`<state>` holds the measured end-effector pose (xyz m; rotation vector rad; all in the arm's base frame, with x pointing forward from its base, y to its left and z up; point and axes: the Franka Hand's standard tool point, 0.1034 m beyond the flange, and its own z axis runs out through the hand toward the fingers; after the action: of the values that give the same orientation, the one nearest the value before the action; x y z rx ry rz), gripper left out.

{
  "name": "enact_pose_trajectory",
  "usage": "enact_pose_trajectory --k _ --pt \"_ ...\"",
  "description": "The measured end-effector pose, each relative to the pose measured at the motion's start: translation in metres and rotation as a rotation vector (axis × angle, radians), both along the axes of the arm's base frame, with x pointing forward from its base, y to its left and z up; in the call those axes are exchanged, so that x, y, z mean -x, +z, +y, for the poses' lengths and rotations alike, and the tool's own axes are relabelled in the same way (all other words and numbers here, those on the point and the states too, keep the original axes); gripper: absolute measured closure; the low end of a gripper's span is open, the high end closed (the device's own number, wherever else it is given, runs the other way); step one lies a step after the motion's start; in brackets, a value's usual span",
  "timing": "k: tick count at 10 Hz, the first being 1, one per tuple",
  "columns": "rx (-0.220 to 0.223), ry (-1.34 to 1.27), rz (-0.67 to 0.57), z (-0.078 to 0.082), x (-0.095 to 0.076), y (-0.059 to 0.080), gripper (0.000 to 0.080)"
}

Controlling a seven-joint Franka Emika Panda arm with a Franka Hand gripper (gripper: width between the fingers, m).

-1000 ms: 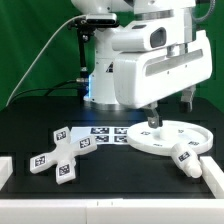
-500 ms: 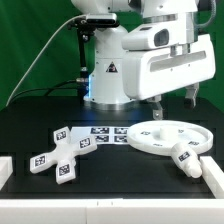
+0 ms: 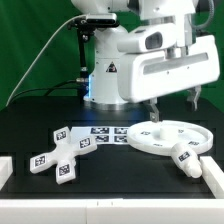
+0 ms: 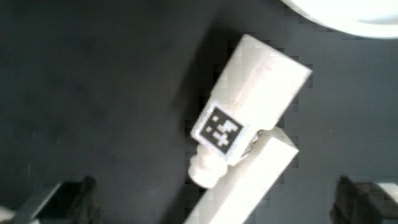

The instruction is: Assemble round table

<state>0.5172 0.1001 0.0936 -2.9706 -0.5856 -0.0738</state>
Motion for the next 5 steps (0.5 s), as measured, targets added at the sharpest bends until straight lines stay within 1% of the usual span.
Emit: enact_pose_trajectory --k 1,2,3,5 --pt "-0.009 -0.085 0.002 0.007 -0.001 -0.014 0.015" --pt "-0.014 -0.147 0.006 0.012 0.002 -0.033 0.015" --pt "-0.014 -0.147 -0.03 0.013 0.004 -0.043 0.015" --pt "-0.013 -0.147 -0.029 0.012 0.005 -0.044 0.015"
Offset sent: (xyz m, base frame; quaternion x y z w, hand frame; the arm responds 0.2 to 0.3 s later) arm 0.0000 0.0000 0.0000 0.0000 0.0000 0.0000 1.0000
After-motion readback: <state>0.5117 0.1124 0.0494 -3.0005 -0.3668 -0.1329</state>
